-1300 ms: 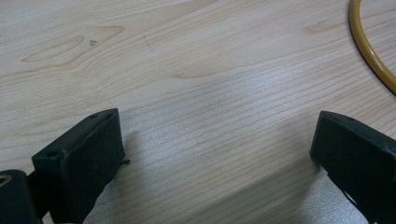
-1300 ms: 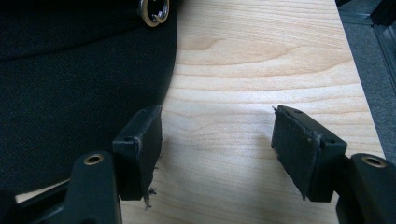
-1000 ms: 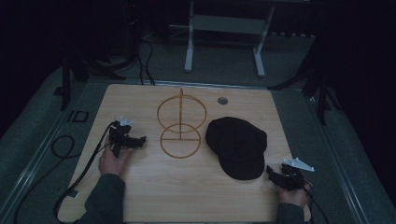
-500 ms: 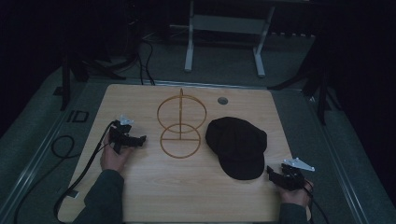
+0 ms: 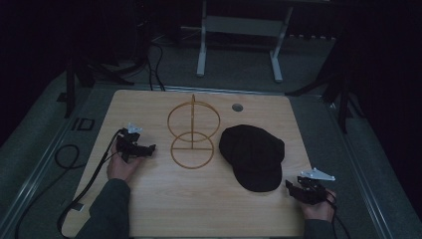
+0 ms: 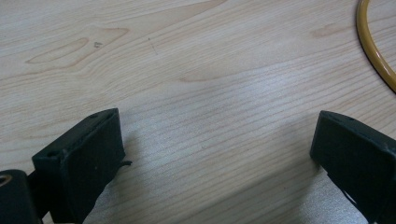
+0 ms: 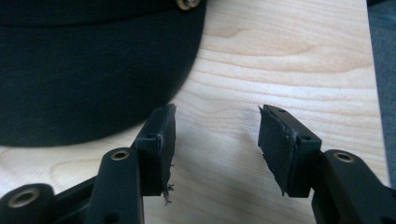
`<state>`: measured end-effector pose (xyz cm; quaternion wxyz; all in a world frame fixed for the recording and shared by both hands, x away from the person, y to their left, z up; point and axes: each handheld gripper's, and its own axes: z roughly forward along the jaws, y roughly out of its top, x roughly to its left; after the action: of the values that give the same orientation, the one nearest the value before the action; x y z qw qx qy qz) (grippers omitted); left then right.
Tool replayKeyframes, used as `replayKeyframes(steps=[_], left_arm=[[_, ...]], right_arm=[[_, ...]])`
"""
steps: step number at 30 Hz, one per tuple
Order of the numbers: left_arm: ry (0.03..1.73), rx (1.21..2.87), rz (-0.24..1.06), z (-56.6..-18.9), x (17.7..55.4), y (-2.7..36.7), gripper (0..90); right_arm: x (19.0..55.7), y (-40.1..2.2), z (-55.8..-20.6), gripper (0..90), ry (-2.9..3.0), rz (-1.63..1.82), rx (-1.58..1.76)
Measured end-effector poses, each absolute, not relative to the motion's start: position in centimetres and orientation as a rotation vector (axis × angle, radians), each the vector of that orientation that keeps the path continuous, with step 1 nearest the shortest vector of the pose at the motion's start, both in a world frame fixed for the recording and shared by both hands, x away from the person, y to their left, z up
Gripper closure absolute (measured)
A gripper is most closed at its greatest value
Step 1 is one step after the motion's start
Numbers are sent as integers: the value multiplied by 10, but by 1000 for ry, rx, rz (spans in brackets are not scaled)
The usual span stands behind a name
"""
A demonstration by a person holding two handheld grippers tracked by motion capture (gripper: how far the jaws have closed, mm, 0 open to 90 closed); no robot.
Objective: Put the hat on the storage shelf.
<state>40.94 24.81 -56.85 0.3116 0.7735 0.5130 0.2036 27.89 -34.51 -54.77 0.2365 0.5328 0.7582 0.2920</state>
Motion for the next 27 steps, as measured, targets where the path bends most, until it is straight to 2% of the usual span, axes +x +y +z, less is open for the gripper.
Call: replayKeyframes(steps=[10,27], left_arm=[[1357,2041,538,-568,410,248,23],[1358,2038,539,-569,410,248,24]], right_arm=[[279,-340,-515,495,2167,810,1324],[296,-319,-485,505,2402,765,1074]])
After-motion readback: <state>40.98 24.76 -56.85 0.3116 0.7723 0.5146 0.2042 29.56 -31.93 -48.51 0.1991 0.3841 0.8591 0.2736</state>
